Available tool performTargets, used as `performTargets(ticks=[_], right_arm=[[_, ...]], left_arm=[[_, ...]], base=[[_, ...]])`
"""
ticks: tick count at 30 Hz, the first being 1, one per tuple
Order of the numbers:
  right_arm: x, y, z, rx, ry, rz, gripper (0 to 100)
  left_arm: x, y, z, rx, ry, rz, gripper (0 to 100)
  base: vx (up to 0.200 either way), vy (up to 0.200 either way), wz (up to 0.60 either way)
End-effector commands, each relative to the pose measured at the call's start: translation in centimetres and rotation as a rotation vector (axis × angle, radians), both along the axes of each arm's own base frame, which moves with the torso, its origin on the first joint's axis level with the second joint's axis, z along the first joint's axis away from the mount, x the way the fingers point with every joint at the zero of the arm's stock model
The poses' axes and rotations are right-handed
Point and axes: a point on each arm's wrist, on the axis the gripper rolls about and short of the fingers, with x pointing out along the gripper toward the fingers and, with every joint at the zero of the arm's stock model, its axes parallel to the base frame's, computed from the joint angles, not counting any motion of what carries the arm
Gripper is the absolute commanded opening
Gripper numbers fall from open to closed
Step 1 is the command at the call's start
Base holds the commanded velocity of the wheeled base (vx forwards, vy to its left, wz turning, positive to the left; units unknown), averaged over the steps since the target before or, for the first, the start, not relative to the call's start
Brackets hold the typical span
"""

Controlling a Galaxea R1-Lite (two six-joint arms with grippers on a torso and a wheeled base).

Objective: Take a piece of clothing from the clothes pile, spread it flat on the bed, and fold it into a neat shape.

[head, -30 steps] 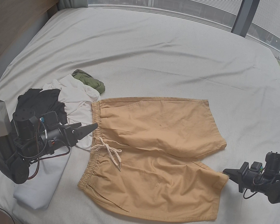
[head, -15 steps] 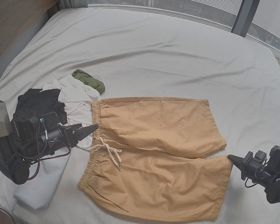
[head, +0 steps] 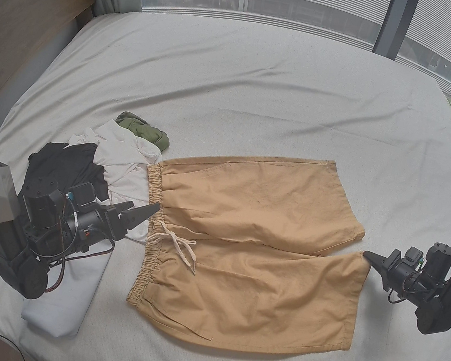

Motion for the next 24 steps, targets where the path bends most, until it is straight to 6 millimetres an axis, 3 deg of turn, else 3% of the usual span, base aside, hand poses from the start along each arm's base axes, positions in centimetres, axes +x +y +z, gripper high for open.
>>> performTargets(ticks=[1,3,4,13,16,24], right_arm=[[0.0,-0.1,-0.2,-0.003,-0.012,-0.002,0],[0.1,-0.1,-0.1,-0.005,-0.023,-0.002,0],[0.1,-0.1,-0.1,-0.006,-0.023,-0.003,100],[0.6,-2.0,0.5,-0.040,-0.077,-0.059,100],[0.6,-2.9,2.2,-0.050,-0.136,-0.082,100],[-1.1,-1.3,5.0,-0.090,-0.216,-0.032,100]], left_arm=[[-0.2,0.0,-0.2,0.002,0.011,-0.002,100],[-0.3,0.0,-0.3,0.004,0.016,-0.003,100],[-0.5,0.1,-0.5,0.007,0.027,-0.005,100],[-2.7,-0.5,-2.0,0.026,0.122,-0.052,100],[-4.1,-0.4,-2.9,0.042,0.187,-0.062,100],[-5.3,-0.1,-3.8,0.057,0.255,-0.059,100]], base=[[0.000,0.000,0.00],[0.000,0.000,0.00],[0.000,0.000,0.00],[0.000,0.000,0.00],[0.000,0.000,0.00],[0.000,0.000,0.00]])
